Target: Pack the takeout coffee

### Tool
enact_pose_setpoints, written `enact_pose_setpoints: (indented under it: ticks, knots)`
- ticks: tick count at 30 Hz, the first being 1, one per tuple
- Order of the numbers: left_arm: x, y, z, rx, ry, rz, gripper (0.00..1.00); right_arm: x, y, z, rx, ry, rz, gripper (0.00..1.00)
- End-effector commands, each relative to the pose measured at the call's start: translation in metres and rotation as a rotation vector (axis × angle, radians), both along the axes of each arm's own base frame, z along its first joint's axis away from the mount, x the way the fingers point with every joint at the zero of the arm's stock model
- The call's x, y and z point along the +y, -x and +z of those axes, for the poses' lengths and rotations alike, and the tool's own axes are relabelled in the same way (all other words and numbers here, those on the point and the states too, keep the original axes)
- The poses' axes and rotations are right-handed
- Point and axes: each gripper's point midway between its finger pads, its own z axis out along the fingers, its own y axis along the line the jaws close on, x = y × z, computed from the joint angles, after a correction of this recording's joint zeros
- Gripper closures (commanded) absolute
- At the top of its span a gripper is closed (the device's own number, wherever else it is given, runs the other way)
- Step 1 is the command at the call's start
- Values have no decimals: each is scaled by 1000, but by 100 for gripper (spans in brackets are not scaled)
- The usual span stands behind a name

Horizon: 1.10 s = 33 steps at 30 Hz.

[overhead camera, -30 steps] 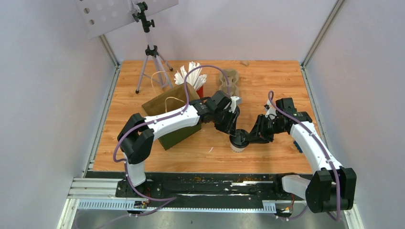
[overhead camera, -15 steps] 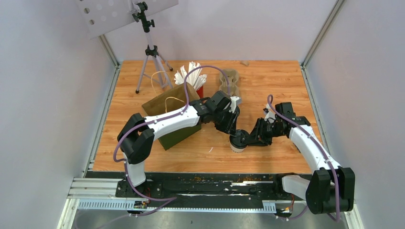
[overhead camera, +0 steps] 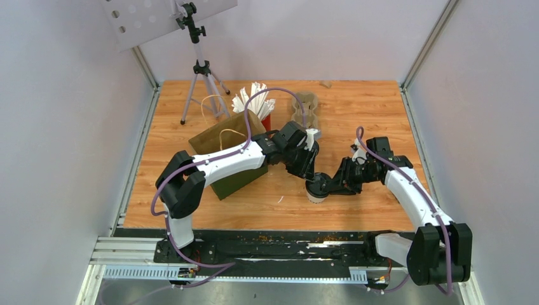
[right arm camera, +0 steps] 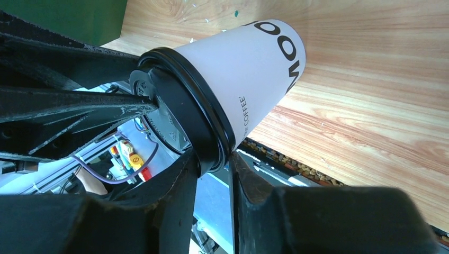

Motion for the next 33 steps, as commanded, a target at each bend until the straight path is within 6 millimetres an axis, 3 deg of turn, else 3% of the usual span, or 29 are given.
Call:
enact_pose_setpoints:
  ticks: [1, 5, 8, 15, 23, 33]
  knots:
    - [29, 18, -52, 48, -188, -20, 62, -21, -3, -13, -4, 172, 3, 70]
    - [24, 16, -43, 46, -164, -23, 62, -15, -25, 34, -103, 143, 11, 59]
    - [18, 15, -36, 46, -138, -25, 62, -14, -30, 45, -130, 133, 14, 55]
    - [14, 15, -31, 45, -125, -33, 62, -6, -17, 30, -75, 76, 41, 60]
    - [14, 15, -33, 48, -128, -38, 62, -4, -12, 15, -45, 65, 51, 58]
    - [21, 16, -45, 49, -160, -33, 62, -7, 5, -11, 22, 75, 24, 74]
